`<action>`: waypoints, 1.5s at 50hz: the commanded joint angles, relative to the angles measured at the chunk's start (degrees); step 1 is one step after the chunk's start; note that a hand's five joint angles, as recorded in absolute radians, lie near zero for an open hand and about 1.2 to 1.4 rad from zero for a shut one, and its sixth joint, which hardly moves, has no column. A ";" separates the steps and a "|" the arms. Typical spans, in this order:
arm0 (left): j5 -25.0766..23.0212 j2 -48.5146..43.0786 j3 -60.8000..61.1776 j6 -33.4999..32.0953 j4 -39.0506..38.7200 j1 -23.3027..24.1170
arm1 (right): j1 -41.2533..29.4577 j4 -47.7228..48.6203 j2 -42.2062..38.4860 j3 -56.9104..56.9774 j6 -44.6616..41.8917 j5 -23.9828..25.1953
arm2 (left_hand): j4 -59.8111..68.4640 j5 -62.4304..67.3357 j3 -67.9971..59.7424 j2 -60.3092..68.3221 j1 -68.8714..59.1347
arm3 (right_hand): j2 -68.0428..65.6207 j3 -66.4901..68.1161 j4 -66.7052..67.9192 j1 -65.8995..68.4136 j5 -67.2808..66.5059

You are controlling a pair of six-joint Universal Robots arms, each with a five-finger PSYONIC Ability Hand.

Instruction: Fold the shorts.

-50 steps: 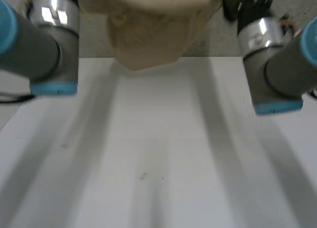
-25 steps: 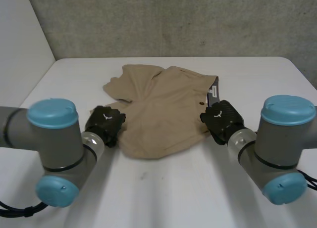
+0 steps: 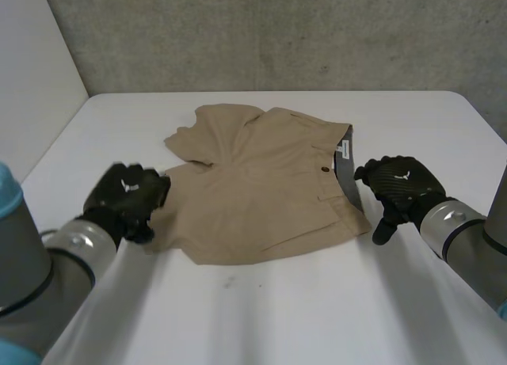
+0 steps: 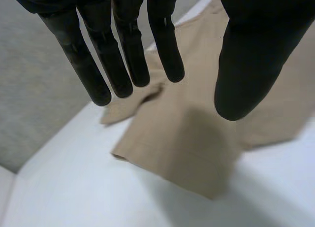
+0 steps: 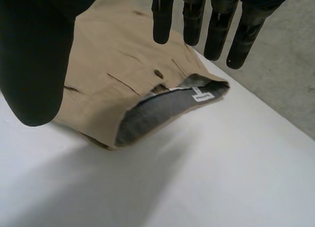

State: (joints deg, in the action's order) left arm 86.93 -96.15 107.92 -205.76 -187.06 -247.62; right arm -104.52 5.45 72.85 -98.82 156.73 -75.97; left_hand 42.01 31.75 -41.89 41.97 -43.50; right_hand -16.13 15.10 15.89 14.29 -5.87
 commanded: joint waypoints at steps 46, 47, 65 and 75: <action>-3.09 -25.32 -11.42 2.38 -6.21 -6.39 | -3.41 1.76 -5.53 -3.04 -5.12 0.74 | 1.17 1.43 -1.29 1.21 0.32 | 1.00 0.03 -0.76 0.84 0.74; -3.09 -25.41 -11.59 2.38 -6.21 -6.39 | -3.32 1.76 -5.61 -3.04 -5.12 0.74 | 1.17 1.43 -1.29 1.22 0.32 | 1.00 0.03 -0.76 0.84 0.74; -3.17 -28.39 -15.37 2.47 -6.21 -6.21 | -3.41 2.19 -6.58 -3.04 -6.43 0.74 | 13.78 14.05 -13.91 13.83 -12.29 | 1.00 0.03 -0.76 0.84 0.74; -3.26 -28.39 -15.90 2.64 -6.12 -5.51 | -3.41 2.19 -7.28 -3.04 -7.31 0.74 | 20.34 20.60 -20.46 20.39 -18.85 | 1.00 0.03 -0.76 0.84 0.74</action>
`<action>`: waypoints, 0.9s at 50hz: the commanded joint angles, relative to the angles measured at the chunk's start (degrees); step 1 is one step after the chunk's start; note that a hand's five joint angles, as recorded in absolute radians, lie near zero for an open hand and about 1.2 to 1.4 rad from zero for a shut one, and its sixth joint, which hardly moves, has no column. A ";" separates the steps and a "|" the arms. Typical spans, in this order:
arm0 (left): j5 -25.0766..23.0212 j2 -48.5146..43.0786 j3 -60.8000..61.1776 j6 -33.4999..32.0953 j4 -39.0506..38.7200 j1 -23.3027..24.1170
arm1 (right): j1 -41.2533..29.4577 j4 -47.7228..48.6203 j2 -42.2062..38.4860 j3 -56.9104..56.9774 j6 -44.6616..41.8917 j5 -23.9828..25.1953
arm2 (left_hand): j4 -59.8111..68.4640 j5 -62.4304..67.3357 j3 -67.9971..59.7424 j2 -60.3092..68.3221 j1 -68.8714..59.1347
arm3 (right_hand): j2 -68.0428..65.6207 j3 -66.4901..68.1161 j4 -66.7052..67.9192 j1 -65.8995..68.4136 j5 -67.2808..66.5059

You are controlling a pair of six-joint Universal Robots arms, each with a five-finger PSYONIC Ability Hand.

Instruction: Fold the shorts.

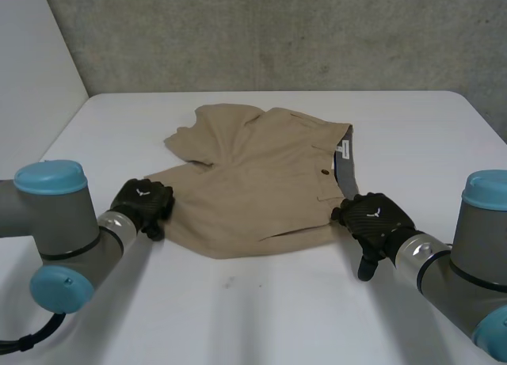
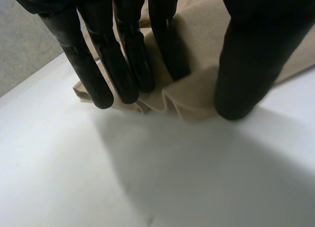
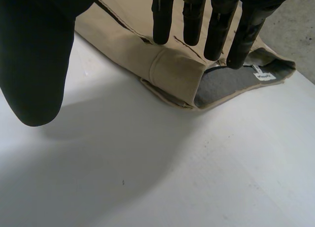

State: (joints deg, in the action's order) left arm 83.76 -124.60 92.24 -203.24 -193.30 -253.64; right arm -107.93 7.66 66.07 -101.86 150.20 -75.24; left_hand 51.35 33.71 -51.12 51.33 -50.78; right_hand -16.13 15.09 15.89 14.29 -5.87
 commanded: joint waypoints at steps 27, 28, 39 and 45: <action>-0.88 11.99 8.73 0.13 6.79 1.39 | 0.70 -4.05 3.26 2.72 -0.34 0.44 | 28.65 36.29 -28.88 28.67 -29.22 | 0.49 0.54 -0.26 1.35 0.24; -0.88 12.97 9.35 0.21 6.97 1.56 | 0.53 -4.92 3.97 3.24 -0.34 0.53 | 28.65 36.29 -28.88 28.67 -29.22 | 0.33 0.71 -0.09 1.51 0.07; -0.88 21.15 15.68 0.39 7.06 1.22 | 0.53 -14.95 0.11 14.23 -0.34 2.90 | 28.65 36.29 -28.88 28.67 -29.22 | -9.43 10.46 9.66 11.27 -9.68; -0.79 21.33 16.04 0.39 7.06 0.86 | -0.09 -15.30 -5.33 19.06 -0.87 4.92 | 28.65 36.29 -28.88 28.67 -29.22 | -9.60 10.63 9.83 11.44 -9.85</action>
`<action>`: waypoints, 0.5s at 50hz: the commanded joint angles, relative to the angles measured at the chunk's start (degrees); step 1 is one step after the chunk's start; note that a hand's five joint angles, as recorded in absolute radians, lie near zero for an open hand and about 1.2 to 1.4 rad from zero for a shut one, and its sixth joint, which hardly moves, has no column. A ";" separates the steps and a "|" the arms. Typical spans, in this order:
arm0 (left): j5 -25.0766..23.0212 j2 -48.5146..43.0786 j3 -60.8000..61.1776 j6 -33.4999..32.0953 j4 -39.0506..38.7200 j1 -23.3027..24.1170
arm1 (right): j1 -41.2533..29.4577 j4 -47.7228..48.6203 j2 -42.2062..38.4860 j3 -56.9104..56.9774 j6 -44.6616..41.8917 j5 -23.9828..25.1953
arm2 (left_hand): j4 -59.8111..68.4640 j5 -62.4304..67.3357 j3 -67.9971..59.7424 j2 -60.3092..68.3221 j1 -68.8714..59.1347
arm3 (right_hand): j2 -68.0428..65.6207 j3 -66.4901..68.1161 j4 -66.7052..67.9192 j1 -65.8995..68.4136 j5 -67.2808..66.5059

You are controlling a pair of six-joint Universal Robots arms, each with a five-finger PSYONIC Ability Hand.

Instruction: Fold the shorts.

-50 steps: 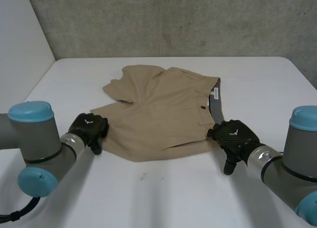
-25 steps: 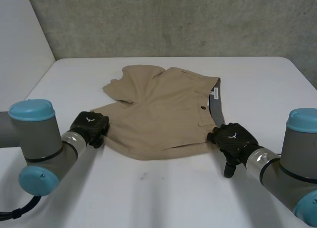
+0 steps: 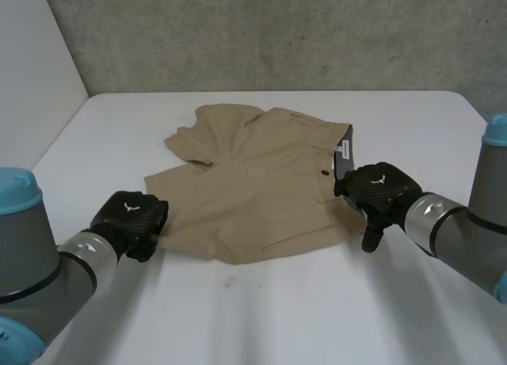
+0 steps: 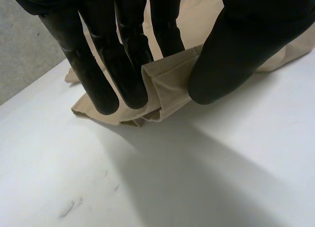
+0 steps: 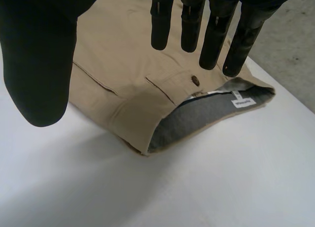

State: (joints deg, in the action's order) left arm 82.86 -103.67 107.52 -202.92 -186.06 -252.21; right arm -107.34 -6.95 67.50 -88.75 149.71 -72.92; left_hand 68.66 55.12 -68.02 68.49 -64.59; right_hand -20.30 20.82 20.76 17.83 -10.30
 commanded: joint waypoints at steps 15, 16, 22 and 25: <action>0.20 0.67 0.76 0.07 -0.35 -0.56 | -0.59 -5.71 -18.37 18.61 -0.65 2.34 | 11.34 14.88 -11.98 11.51 -15.41 | -14.51 13.98 14.05 16.98 -14.51; 0.20 0.67 0.76 0.07 -0.35 -0.56 | -0.59 -6.14 -18.72 19.04 -0.65 2.34 | 11.34 14.88 -11.98 11.51 -15.41 | -16.84 16.32 16.39 19.32 -16.85; 0.20 0.67 0.67 -0.02 -0.53 -0.83 | -0.59 -8.52 -18.99 20.10 -0.65 2.69 | 11.34 14.88 -11.98 11.51 -15.41 | -29.64 29.11 29.18 32.11 -29.64; 0.20 0.67 0.67 -0.02 -0.62 -1.09 | -0.50 -10.80 -18.99 20.10 -0.74 2.87 | 11.34 14.88 -11.98 11.51 -15.41 | -32.67 32.15 32.22 35.15 -32.68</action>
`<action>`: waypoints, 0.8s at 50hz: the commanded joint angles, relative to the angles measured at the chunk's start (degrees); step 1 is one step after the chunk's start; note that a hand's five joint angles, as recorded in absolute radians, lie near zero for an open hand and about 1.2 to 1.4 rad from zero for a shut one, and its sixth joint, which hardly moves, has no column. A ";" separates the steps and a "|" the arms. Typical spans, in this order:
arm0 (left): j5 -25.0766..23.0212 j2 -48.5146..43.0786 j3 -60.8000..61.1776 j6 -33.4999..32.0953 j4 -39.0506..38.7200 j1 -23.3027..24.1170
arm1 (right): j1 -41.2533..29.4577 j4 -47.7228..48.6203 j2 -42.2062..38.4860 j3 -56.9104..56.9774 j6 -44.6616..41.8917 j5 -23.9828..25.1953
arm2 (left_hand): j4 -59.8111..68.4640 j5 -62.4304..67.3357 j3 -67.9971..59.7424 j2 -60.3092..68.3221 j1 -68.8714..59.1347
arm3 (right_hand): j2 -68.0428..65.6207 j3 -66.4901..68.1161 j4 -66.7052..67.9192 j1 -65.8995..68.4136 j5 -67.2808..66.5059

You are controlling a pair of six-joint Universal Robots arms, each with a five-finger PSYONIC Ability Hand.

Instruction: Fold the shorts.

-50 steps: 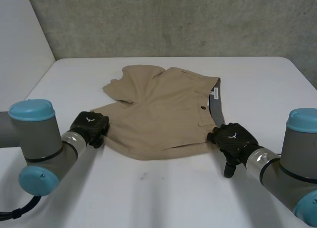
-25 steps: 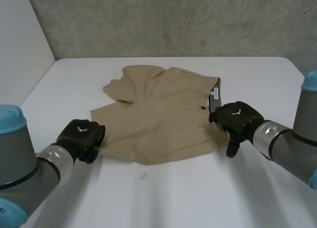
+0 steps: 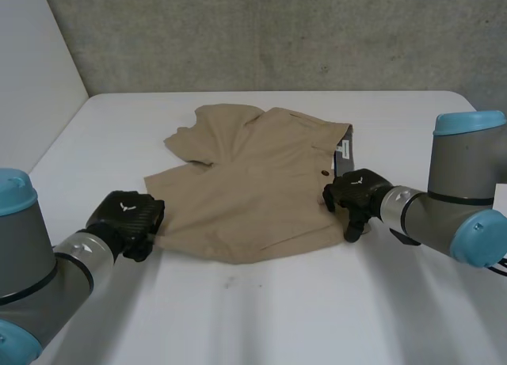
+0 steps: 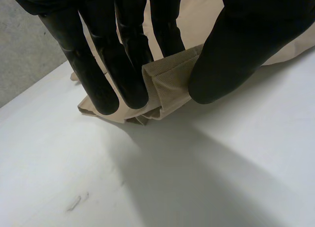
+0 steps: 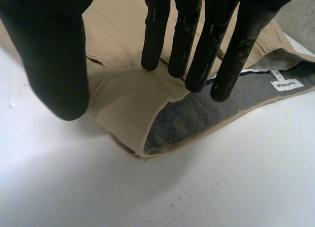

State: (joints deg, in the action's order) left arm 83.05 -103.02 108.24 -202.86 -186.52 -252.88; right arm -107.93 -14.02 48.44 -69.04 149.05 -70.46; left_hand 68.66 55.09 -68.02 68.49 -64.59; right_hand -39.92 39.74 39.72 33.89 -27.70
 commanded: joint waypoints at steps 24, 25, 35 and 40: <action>0.00 0.01 -0.14 -0.08 -0.16 -0.94 | 0.71 -6.12 5.78 -5.49 -2.45 0.59 | 11.34 14.91 -11.98 11.51 -15.41 | -18.64 18.83 18.84 24.67 -20.86; 0.00 0.01 -0.14 -0.08 -0.16 -0.94 | 0.71 -5.41 5.87 -5.49 -2.45 0.50 | 11.34 14.91 -11.98 11.51 -15.41 | -16.45 16.63 16.65 22.47 -18.66; 0.00 0.01 0.04 -0.08 -0.25 -0.77 | 0.18 1.45 7.10 -6.02 -0.87 0.59 | 11.34 14.91 -11.98 11.51 -15.41 | 3.76 -3.58 -3.56 2.27 1.54; 0.00 0.01 0.04 -0.17 -0.25 -0.94 | 0.00 1.72 4.83 -5.58 -1.31 0.59 | 11.34 14.91 -11.98 11.51 -15.41 | 3.43 -3.25 -3.23 2.60 1.22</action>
State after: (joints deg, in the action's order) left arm 83.06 -103.01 108.27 -202.95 -186.71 -253.75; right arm -107.70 -13.52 55.35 -75.04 147.87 -70.08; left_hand 68.67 55.09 -68.02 68.49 -64.59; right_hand -34.39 34.18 34.34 30.03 -25.29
